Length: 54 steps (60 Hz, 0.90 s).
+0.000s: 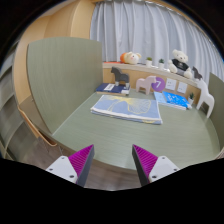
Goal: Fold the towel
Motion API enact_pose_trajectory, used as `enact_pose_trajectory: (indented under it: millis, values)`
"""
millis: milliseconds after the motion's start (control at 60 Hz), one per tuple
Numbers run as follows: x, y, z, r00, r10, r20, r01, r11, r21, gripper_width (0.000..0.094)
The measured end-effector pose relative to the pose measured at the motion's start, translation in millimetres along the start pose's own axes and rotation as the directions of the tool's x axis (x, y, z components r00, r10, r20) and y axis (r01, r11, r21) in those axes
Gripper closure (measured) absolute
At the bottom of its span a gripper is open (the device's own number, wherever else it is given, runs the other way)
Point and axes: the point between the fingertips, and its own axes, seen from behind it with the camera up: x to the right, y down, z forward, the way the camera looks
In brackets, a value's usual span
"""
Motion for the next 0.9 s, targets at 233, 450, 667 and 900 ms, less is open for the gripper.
enact_pose_trajectory:
  millis: [233, 450, 667, 900]
  values:
    - [-69.8, -79.8, 126.9, 1.0, 0.007, 0.006, -0.007, 1.0, -0.008, 0.0164]
    - [-78.1, -131.2, 241.8, 0.997, 0.031, -0.064, -0.035, 0.998, -0.051, 0.0164]
    - [-71.7, -140.9, 309.3, 0.994, 0.001, -0.109, -0.011, 0.996, -0.091, 0.0237]
    - [-47.1, -138.8, 307.4, 0.974, 0.031, -0.223, -0.053, 0.994, -0.094, 0.0833]
